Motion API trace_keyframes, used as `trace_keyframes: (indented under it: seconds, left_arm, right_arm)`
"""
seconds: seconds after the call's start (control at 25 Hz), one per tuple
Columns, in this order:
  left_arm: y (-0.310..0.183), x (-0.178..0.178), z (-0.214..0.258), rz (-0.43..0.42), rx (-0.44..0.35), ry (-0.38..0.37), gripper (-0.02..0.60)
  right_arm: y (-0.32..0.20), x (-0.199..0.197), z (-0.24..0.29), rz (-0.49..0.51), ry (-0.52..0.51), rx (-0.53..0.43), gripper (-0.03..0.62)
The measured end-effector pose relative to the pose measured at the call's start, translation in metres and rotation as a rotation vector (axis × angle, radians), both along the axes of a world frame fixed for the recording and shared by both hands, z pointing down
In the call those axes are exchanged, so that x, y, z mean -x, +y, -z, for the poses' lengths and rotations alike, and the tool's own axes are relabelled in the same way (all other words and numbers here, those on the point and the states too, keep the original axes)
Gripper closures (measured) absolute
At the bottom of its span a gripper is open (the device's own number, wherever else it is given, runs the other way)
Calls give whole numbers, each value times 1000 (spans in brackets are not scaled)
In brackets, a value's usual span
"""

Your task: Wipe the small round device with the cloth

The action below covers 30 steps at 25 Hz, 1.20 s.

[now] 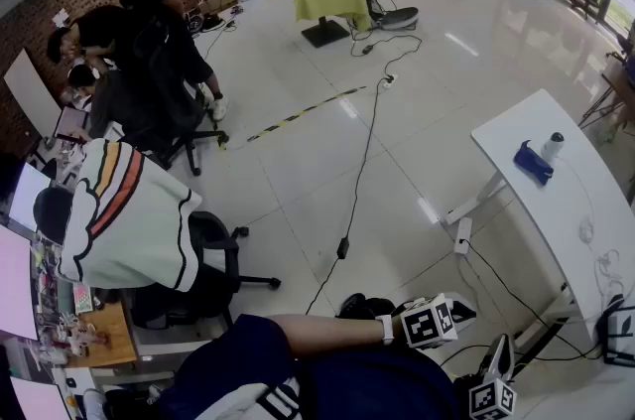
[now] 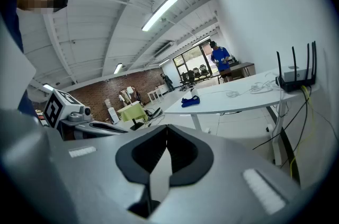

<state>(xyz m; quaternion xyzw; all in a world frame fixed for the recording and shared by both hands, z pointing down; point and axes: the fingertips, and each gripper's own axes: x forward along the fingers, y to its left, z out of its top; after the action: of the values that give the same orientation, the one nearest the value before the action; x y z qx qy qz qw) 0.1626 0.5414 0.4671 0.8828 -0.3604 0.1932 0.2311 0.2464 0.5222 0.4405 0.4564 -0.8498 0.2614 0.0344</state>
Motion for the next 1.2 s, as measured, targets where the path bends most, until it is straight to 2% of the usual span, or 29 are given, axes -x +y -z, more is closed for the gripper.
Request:
trace_keyframes:
  seconds: [0.28, 0.48, 0.64, 0.92, 1.2]
  left_arm:
    - [-17, -13, -3, -12, 6, -16, 580]
    - [-44, -6, -7, -18, 17, -16, 580]
    - [-70, 7, -7, -22, 21, -3, 580]
    - [-120, 43, -4, -9, 25, 7, 580]
    - [-162, 82, -6, -23, 61, 55, 580]
  right_arm:
    - [-18, -12, -2, -9, -5, 11, 583]
    - [-45, -10, -8, -32, -7, 19, 583]
    - [-68, 1, -11, -48, 6, 25, 582]
    - [-120, 40, -12, -6, 45, 7, 583]
    - [-155, 78, -16, -36, 83, 52, 582]
